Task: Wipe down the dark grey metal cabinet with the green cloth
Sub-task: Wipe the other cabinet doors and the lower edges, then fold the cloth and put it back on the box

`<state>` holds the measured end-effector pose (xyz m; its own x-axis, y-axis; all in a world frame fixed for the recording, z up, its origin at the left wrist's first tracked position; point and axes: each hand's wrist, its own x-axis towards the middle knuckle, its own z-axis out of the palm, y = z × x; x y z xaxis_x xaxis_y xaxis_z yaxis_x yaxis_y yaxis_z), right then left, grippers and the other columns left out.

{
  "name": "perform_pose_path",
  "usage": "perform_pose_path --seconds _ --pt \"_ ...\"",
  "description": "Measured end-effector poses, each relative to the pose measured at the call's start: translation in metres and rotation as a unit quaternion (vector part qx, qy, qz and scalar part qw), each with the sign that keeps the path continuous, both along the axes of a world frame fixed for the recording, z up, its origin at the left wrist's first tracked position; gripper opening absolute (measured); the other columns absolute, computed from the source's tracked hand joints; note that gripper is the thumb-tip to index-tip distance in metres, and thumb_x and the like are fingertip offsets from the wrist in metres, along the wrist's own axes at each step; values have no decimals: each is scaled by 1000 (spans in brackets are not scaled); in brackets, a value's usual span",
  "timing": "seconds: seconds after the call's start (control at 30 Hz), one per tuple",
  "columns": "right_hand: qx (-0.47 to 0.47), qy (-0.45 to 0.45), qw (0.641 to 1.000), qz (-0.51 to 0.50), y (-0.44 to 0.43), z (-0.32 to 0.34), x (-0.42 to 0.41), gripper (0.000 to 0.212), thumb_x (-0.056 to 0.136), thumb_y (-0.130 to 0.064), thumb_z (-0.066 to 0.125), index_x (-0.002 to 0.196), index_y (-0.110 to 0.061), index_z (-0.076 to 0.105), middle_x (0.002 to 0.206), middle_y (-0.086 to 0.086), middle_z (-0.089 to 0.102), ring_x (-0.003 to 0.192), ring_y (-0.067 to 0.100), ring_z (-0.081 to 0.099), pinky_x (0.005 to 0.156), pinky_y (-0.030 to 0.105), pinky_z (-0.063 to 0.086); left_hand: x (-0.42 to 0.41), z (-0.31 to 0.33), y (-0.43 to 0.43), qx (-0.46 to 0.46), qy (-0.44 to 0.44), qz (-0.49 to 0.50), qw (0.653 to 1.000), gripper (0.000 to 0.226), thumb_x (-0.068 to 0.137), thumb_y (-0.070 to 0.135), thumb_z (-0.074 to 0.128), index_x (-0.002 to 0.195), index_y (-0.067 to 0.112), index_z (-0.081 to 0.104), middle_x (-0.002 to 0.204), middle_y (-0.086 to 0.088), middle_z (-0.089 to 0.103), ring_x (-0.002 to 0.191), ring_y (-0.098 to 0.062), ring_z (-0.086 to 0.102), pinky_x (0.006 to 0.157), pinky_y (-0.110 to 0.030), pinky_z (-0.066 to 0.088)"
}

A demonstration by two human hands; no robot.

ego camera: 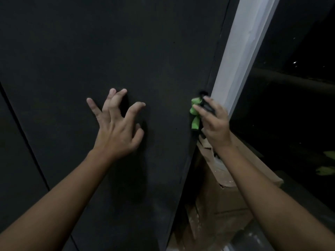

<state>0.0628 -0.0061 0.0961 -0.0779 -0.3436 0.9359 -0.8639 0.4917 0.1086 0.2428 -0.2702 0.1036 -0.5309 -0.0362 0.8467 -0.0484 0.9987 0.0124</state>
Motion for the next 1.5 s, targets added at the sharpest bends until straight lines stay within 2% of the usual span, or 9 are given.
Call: perform_pose_path --seconds 0.1,0.2,0.4,0.6,0.77,1.0,1.13,1.4,1.5 --pt "53 -18 998 23 2 -55 5 33 93 3 63 121 -11 73 137 12 53 113 30 55 105 33 40 -10 -2 6 -10 12 4 1000 55 80 29 60 134 23 50 152 -19 17 148 -38 3 111 -64 -17" --pt "82 -74 993 50 5 -123 13 28 104 -12 51 116 -16 76 134 5 53 110 25 53 107 24 35 -18 -5 10 -23 17 19 999 52 80 28 59 132 23 52 152 -20 17 149 -39 5 111 -68 -13" --pt "114 -94 988 46 7 -153 13 29 109 -23 45 126 -27 68 137 -2 49 117 19 48 93 39 51 -31 10 19 -51 33 11 998 52 81 29 58 133 25 51 149 -18 20 147 -39 13 109 -69 -13" --pt "111 36 990 82 21 -25 -21 42 95 4 66 130 -18 68 140 9 56 104 32 60 96 38 50 -54 54 43 -41 63 12 997 61 78 29 57 138 26 51 147 -14 21 145 -35 14 110 -66 -16" --pt "80 156 983 54 19 120 -47 36 97 -3 65 132 -13 66 140 20 56 108 35 60 104 31 38 -70 77 60 -37 89 18 995 61 71 26 56 132 24 53 141 -12 24 142 -34 16 109 -70 -12" --pt "-26 159 986 50 1 256 -50 32 101 -13 60 132 -16 67 141 15 55 113 36 55 101 39 45 -91 110 82 -56 99 22 993 55 73 28 48 127 22 55 136 -12 28 137 -36 23 109 -74 -6" --pt "-13 158 986 57 -1 226 -49 34 99 -8 62 132 -16 67 141 14 56 114 29 57 95 43 43 -97 115 86 -55 118 39 991 50 76 28 54 125 21 57 134 -11 31 134 -34 26 111 -73 -5" --pt "30 87 990 103 9 57 -39 38 92 -1 71 125 -20 72 140 7 58 101 27 51 103 19 34 -95 105 81 -96 131 31 986 42 81 30 52 122 20 56 137 -13 40 135 -36 35 116 -68 6" --pt "76 64 988 119 15 4 -38 33 98 -9 64 125 -26 72 144 0 56 102 24 55 95 26 42 -92 101 79 -104 107 29 988 43 81 29 52 123 19 58 141 -14 39 138 -37 33 118 -63 4"
